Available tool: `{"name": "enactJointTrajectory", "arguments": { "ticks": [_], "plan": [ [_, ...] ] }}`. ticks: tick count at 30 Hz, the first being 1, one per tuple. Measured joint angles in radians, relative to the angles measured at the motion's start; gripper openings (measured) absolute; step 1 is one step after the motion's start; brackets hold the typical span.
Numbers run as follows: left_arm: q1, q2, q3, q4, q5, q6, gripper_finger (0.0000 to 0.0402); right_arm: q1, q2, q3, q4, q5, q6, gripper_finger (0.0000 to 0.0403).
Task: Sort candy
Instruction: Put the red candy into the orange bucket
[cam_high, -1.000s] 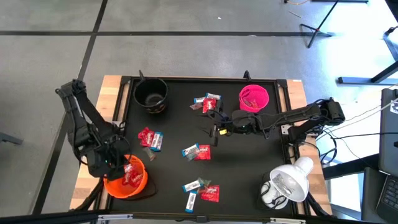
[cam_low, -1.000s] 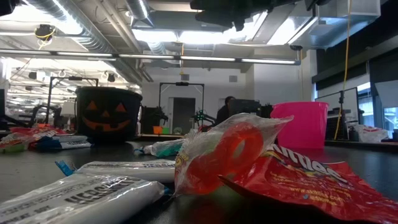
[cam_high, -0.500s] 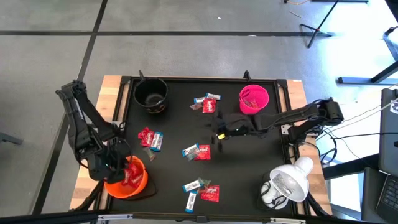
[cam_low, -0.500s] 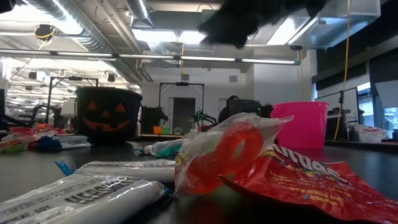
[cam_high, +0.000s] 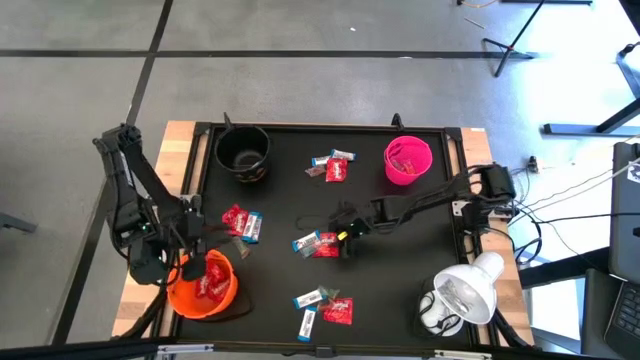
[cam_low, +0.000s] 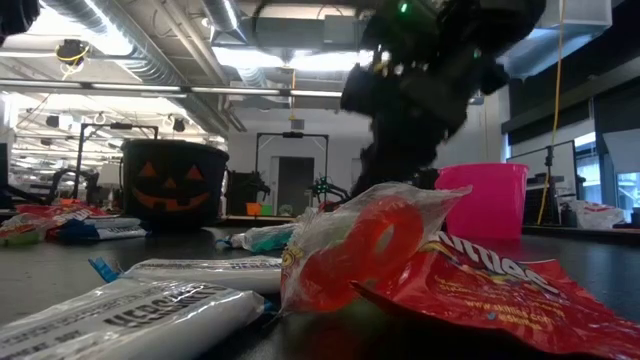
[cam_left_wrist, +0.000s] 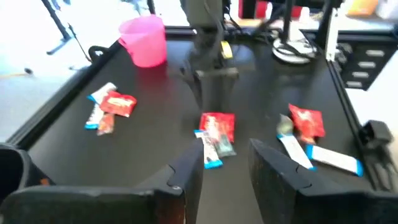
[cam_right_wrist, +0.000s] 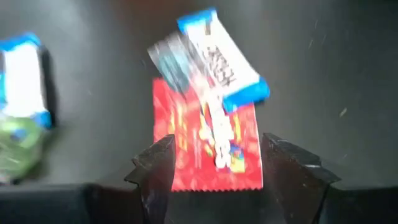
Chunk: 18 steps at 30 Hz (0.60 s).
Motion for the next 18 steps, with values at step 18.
{"name": "enactJointTrajectory", "arguments": {
  "ticks": [18],
  "plan": [
    [0.128,-0.340,-0.581,1.167,0.229,0.659,0.0115,-0.001,0.088,0.004,-0.008,0.004,0.006,0.0219]
  ]
}}
